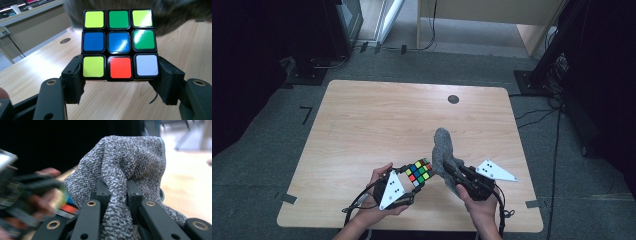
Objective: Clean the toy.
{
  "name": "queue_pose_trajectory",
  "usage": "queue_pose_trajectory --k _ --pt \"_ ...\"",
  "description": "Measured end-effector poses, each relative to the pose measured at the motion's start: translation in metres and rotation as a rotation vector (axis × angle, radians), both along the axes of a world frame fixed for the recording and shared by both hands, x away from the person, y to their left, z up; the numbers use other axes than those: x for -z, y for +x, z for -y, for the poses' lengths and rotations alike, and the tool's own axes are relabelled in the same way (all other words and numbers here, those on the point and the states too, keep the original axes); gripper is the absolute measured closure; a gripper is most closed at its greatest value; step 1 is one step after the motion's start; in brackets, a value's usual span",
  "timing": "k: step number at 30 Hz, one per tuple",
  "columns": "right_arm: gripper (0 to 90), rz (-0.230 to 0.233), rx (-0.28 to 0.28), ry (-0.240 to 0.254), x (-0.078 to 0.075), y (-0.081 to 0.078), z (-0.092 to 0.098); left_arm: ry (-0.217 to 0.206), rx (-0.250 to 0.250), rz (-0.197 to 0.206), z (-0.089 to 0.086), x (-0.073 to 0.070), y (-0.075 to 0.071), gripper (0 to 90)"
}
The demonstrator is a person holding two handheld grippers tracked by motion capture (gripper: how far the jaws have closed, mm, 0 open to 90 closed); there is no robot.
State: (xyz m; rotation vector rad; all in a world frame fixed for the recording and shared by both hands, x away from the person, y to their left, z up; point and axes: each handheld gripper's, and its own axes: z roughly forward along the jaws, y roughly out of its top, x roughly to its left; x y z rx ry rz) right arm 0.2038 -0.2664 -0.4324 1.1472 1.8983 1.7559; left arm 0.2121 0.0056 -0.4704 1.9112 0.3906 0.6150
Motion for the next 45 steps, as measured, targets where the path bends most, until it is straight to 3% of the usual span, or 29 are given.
queue_pose_trajectory --k 3,6,8,11,12,14,17,19,21,24,27,30,31,34,37,39,43,45 --pt "77.2 0.049 -0.071 -0.005 -0.007 -0.006 -0.011 -0.013 0.008 0.004 0.000 -0.002 -0.001 34.5" --pt "77.3 0.033 -0.077 -0.068 0.003 -0.004 -0.020 -0.034 0.007 -0.003 -0.003 -0.006 -0.001 34.5" --pt "77.3 -0.012 -0.060 -0.047 0.013 0.001 -0.016 -0.042 0.002 -0.004 -0.006 -0.007 -0.001 34.5" --pt "77.4 -0.085 0.013 -0.171 0.027 0.011 -0.013 -0.068 -0.002 -0.012 -0.009 -0.009 0.001 34.4" --pt "77.4 -0.101 0.031 -0.185 0.030 0.013 -0.012 -0.071 -0.002 -0.013 -0.009 -0.009 0.002 34.4" --pt "77.5 -0.105 0.054 -0.152 0.030 0.013 -0.007 -0.044 -0.009 -0.003 -0.008 -0.007 0.002 34.5" --pt "77.5 -0.036 0.054 -0.092 0.016 0.005 -0.004 0.010 -0.021 -0.001 -0.004 -0.001 0.002 34.4" --pt "77.6 0.023 0.023 -0.059 0.007 -0.002 -0.006 0.013 -0.010 0.000 -0.001 0.000 0.001 34.4" --pt "77.6 0.052 -0.029 -0.034 0.002 -0.007 -0.012 0.002 0.001 0.006 0.000 -0.002 -0.001 34.4" --pt "77.9 0.051 -0.049 -0.069 0.008 -0.007 -0.021 -0.016 0.005 0.020 -0.003 -0.007 -0.003 34.4" --pt "78.1 -0.015 -0.027 -0.054 0.019 0.000 -0.018 -0.057 0.004 0.033 -0.008 -0.012 -0.005 34.3" --pt "78.3 -0.075 0.037 -0.170 0.030 0.008 -0.018 -0.078 0.001 0.034 -0.009 -0.018 -0.005 34.3" --pt "78.3 -0.080 0.056 -0.180 0.032 0.008 -0.017 -0.070 -0.004 0.033 -0.008 -0.018 -0.004 34.3" --pt "78.2 -0.036 0.068 -0.148 0.024 0.005 -0.014 -0.022 -0.029 0.024 -0.007 -0.013 -0.001 34.3" --pt "78.2 0.054 0.049 -0.119 0.010 -0.004 -0.013 -0.012 -0.024 -0.001 -0.005 -0.009 0.001 34.3" --pt "78.1 0.083 0.019 -0.098 0.005 -0.008 -0.015 -0.014 -0.005 0.002 -0.004 -0.010 0.000 34.3" --pt "78.2 0.041 -0.008 -0.101 0.014 -0.005 -0.022 -0.031 0.016 0.013 -0.004 -0.013 -0.005 34.3" --pt "78.2 -0.016 -0.009 -0.089 0.021 0.000 -0.020 -0.051 0.022 0.007 -0.007 -0.014 -0.004 34.3"
